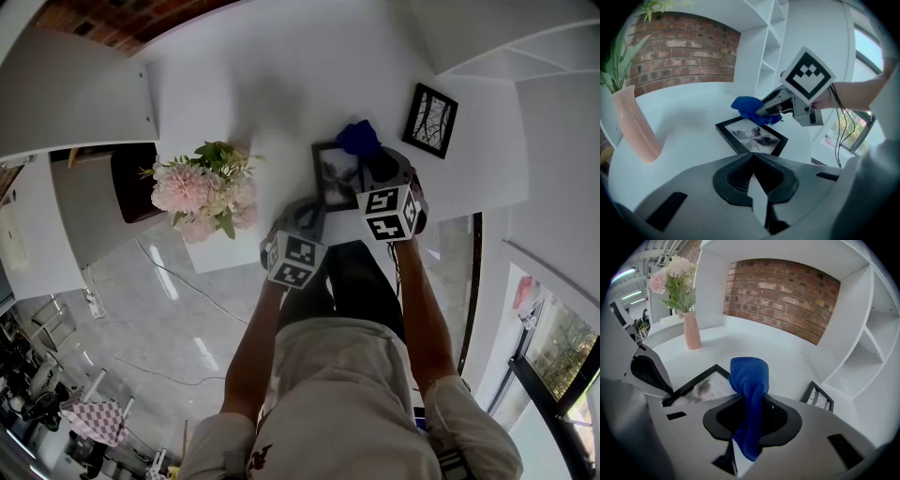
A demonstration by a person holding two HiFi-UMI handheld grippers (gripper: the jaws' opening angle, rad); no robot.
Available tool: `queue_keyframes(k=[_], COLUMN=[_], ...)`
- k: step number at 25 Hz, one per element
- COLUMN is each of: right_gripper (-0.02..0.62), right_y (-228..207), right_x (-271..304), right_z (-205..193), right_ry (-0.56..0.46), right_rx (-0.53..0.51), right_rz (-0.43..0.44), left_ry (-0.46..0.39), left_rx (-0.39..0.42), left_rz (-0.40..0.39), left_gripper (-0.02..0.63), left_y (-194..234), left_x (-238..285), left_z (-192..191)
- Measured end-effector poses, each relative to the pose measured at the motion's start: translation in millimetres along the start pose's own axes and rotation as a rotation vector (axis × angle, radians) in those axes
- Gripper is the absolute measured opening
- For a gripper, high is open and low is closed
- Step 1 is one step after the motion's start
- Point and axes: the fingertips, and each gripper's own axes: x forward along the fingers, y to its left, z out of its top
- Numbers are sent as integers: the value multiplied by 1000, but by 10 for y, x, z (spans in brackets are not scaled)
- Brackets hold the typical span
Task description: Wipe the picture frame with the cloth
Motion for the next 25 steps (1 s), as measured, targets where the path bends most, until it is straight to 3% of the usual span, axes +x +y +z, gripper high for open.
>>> queue_keyframes(k=[10,25], right_gripper=[87,89], right_y=[-297,-163], right_x=[-63,-450], right_z=[-132,18], right_ry=[30,-86], right_rx=[13,40], right_rz=[-61,-8], left_ry=[8,-31], left_rx=[22,-21], left_rz=[1,-11], left_gripper=[3,3], left_y=[-5,-6], left_x=[-6,-76], left_z=[7,75])
